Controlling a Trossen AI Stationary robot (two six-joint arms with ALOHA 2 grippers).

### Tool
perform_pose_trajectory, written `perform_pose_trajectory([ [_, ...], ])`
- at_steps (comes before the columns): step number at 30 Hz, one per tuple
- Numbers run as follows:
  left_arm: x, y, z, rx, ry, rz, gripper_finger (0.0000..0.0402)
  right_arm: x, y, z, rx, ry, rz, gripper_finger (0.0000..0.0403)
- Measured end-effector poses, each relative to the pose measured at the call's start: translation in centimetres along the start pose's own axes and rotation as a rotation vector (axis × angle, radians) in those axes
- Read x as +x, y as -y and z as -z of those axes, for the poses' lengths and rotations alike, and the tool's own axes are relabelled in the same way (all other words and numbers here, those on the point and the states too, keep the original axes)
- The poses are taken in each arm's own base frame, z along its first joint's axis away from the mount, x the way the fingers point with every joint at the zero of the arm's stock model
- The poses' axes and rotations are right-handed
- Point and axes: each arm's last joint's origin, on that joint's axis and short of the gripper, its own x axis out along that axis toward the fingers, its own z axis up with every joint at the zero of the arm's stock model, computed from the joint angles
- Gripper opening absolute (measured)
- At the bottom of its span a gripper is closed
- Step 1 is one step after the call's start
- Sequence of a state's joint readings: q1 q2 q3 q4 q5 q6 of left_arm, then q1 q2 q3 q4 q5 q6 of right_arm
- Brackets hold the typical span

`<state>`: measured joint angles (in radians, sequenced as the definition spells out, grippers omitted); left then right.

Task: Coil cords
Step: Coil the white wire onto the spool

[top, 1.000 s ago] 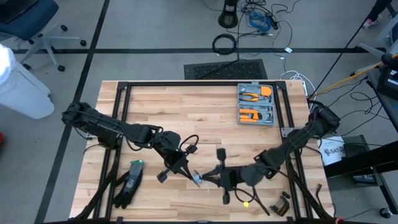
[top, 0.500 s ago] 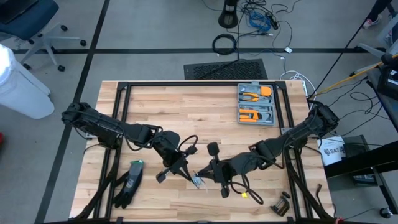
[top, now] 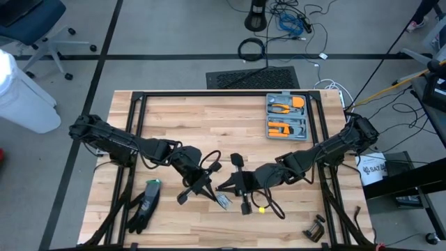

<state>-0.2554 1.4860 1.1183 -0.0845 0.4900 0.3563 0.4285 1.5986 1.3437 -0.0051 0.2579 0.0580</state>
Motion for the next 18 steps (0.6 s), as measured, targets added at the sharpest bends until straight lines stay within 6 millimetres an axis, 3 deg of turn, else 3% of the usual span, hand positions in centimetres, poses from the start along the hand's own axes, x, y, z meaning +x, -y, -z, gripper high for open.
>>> perform_pose_trajectory([
  [9, -0.1, -0.38, -0.22, 0.04, 0.022, -0.038, 0.0, -0.08, -0.93, -0.25, -0.063, 0.041, 0.01, 0.0003],
  [18, -0.11, -0.33, -0.63, 0.061, 0.073, 0.002, 0.0, 0.29, -0.73, -0.33, -0.103, 0.068, 0.081, 0.0051],
])
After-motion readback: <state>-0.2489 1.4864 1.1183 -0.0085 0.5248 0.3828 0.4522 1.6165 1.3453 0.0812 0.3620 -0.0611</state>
